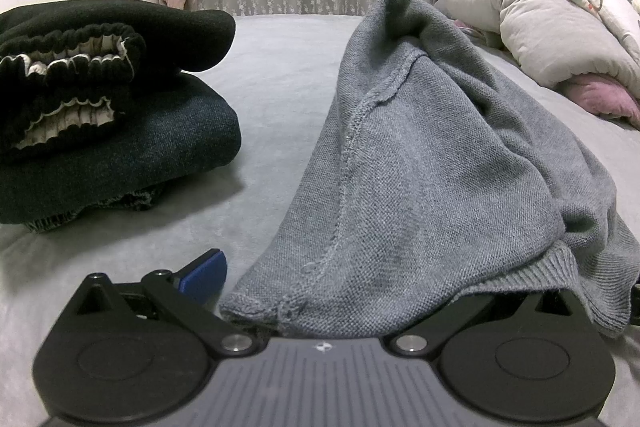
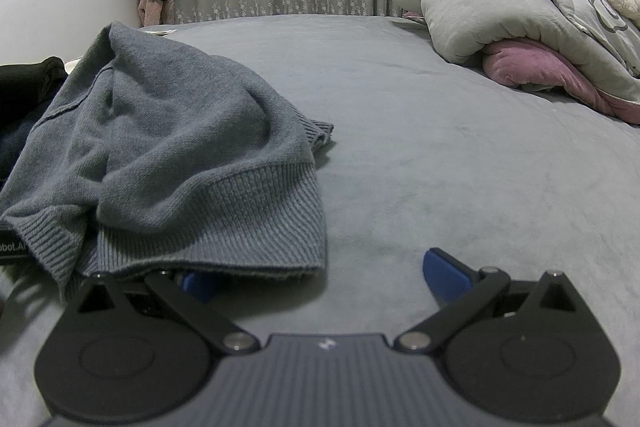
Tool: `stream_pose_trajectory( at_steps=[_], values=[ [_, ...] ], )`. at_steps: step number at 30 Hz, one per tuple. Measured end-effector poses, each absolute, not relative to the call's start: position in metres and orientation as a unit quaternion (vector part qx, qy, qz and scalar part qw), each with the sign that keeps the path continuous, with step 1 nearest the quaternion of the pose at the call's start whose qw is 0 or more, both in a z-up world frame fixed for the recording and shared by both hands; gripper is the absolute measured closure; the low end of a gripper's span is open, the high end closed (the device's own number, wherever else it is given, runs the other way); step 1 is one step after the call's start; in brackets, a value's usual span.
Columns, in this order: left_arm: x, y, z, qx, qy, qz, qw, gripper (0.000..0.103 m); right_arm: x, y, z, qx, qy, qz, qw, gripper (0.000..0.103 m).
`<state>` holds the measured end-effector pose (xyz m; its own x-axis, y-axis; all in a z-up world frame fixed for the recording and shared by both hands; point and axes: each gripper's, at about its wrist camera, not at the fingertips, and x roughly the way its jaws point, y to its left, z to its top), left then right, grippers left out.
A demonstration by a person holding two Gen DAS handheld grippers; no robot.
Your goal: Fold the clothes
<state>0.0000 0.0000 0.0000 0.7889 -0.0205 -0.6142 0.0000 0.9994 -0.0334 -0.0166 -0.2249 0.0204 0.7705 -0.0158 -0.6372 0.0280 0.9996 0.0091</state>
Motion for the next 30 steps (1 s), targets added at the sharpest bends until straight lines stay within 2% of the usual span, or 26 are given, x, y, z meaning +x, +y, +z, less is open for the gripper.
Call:
stream_pose_trajectory(
  at_steps=[30],
  values=[
    [-0.0012, 0.0005, 0.0004, -0.014, 0.324, -0.005, 0.946, 0.000, -0.0158, -0.2271, 0.0171, 0.009, 0.338, -0.012, 0.941, 0.000]
  ],
)
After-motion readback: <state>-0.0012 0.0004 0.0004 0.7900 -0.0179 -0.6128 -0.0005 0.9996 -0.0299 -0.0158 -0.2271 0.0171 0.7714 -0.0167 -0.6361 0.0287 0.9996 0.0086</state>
